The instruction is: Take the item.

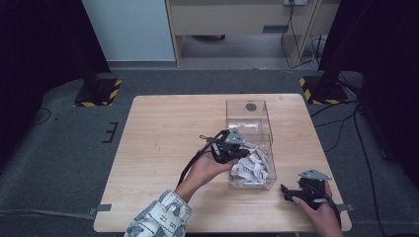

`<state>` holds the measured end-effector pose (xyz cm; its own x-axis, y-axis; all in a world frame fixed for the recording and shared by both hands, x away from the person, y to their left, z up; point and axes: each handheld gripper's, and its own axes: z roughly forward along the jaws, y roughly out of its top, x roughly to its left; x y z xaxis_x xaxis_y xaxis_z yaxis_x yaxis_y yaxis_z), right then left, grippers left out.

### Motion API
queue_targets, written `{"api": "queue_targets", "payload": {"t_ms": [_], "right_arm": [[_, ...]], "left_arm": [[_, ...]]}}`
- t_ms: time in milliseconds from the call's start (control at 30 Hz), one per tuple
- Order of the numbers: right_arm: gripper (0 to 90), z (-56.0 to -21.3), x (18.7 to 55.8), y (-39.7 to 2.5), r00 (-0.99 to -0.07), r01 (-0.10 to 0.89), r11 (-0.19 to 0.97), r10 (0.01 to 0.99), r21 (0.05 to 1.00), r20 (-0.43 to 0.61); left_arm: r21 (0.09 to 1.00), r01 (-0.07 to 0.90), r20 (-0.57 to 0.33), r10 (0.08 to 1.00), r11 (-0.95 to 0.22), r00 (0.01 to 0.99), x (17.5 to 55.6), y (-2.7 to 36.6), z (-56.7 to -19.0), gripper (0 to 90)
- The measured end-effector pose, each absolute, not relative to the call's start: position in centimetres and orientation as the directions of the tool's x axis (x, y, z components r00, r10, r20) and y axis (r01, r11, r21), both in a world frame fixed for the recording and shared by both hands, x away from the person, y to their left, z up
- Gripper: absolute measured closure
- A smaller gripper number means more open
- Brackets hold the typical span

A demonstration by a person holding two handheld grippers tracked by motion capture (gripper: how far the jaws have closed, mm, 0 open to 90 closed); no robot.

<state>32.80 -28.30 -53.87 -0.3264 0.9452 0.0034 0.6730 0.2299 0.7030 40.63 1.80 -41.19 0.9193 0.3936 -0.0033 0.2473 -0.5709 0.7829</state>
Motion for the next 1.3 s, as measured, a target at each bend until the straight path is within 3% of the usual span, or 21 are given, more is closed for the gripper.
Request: {"api": "queue_targets", "payload": {"t_ms": [1300], "right_arm": [[0.5,-53.9,32.8,-28.3,-0.327,0.673,0.23,0.945,0.703,0.003]], "left_arm": [[0.827,0.223,-0.002,0.394,-0.516,0.919,40.3,3.7,-38.2,89.8]]}}
